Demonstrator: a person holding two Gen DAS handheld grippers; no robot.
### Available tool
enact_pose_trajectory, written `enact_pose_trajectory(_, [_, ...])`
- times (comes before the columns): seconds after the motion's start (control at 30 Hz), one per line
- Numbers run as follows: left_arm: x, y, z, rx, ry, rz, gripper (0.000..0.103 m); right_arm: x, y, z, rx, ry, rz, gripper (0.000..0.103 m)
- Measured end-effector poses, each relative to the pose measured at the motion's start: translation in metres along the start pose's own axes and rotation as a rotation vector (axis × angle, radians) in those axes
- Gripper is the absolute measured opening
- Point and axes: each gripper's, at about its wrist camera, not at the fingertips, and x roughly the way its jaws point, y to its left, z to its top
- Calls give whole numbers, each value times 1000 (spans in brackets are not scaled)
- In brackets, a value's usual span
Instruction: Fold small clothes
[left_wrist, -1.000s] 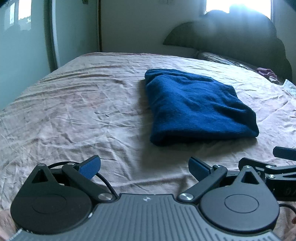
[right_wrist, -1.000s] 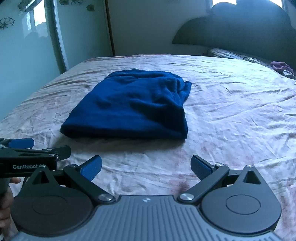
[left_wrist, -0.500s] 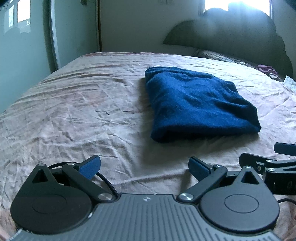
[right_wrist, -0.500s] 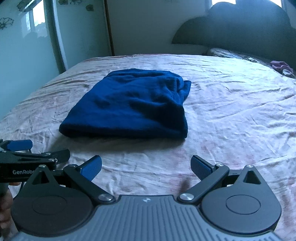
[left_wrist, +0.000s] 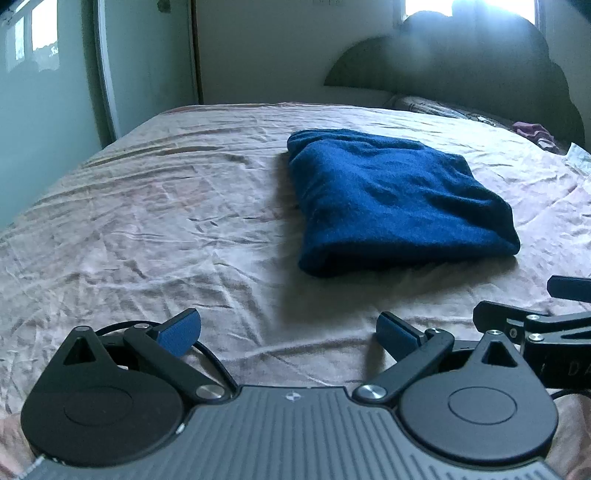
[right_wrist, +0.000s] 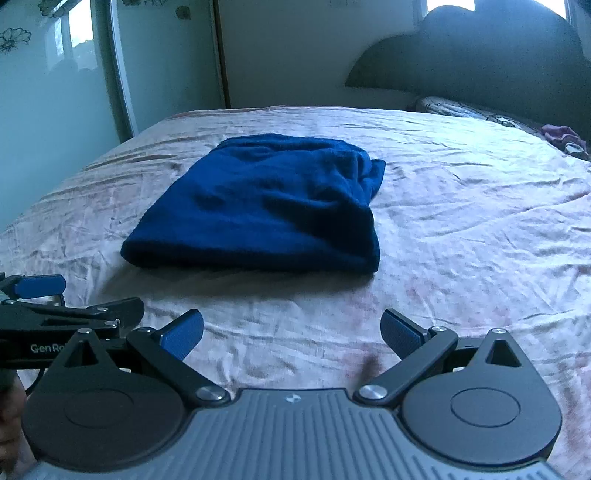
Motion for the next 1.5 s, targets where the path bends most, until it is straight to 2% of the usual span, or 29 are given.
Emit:
enact_pose_trajectory(0.4, [0,3,-1,-19,-16,6,102,-2,1,-2,-26,-33,12,103])
enact_pose_trajectory(0.63, [3,-1,-5,12,-27,21,103,7,-6,-6,4,-7,4,103])
enact_pose_trajectory(1.5, [8,-4,-9,11,-25,14,103,11,-2,-8,1,-5,-5,103])
